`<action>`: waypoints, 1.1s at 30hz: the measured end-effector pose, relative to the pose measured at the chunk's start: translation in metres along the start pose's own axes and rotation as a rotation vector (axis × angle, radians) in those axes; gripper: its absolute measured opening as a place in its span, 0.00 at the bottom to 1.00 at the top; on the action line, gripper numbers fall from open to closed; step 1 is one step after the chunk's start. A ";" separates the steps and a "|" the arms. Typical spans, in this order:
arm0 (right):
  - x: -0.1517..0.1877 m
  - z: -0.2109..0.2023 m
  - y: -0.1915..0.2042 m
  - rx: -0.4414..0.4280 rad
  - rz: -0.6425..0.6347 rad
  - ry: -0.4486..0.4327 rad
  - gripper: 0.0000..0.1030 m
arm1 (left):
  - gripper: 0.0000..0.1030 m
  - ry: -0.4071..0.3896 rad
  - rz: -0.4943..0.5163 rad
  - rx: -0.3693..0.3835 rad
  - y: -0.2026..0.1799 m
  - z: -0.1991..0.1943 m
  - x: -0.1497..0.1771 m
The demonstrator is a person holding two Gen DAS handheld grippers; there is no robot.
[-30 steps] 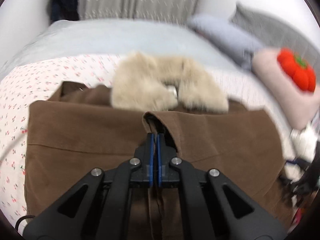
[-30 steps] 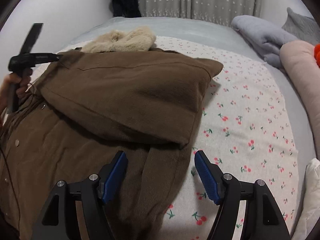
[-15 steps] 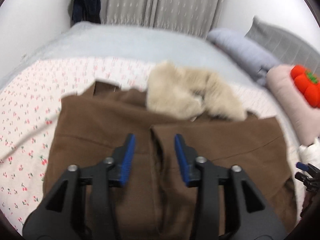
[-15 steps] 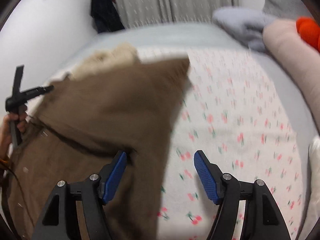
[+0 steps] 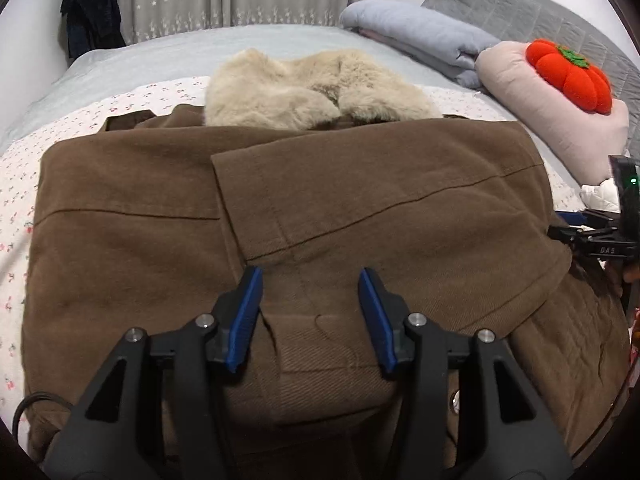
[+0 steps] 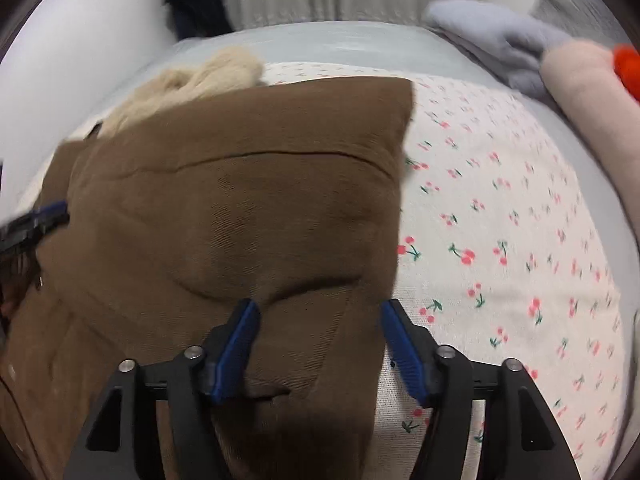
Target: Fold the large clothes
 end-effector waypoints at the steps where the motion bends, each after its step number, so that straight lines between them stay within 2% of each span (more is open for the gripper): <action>1: -0.002 -0.006 0.000 0.014 -0.002 -0.012 0.65 | 0.52 0.014 -0.007 -0.012 -0.001 -0.003 0.000; 3: -0.002 -0.020 0.003 0.033 -0.012 -0.030 0.67 | 0.53 0.026 -0.017 -0.025 -0.001 -0.017 -0.001; 7: 0.003 -0.059 0.009 0.035 -0.016 -0.055 0.70 | 0.74 -0.009 -0.002 -0.040 -0.005 -0.057 -0.001; 13: 0.017 -0.117 0.023 0.023 -0.044 -0.088 0.80 | 0.81 -0.030 -0.062 -0.035 0.002 -0.132 0.016; 18: 0.043 -0.163 0.031 0.021 -0.106 -0.103 0.81 | 0.85 -0.027 -0.065 -0.072 0.013 -0.190 0.044; 24: 0.093 -0.226 0.032 0.024 -0.117 -0.146 0.81 | 0.92 -0.052 -0.070 -0.118 0.025 -0.251 0.086; 28: 0.145 -0.262 0.032 0.015 -0.105 -0.168 0.82 | 0.92 -0.077 -0.108 -0.142 0.034 -0.287 0.125; 30: 0.170 -0.270 0.033 -0.001 -0.113 -0.153 0.82 | 0.92 -0.079 -0.121 -0.143 0.037 -0.298 0.142; 33: 0.213 -0.271 0.042 -0.041 -0.122 -0.080 0.82 | 0.92 -0.061 -0.139 -0.140 0.045 -0.310 0.171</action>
Point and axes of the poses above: each gripper's, at about its wrist camera, not at the fingertips, and z roughly the way its jaws point, y to its left, x to its underside, the point moved 10 cm from there along z, roughly the way its jaws point, and after that the axes turned 7 degrees about -y, right-handed, at the moved point
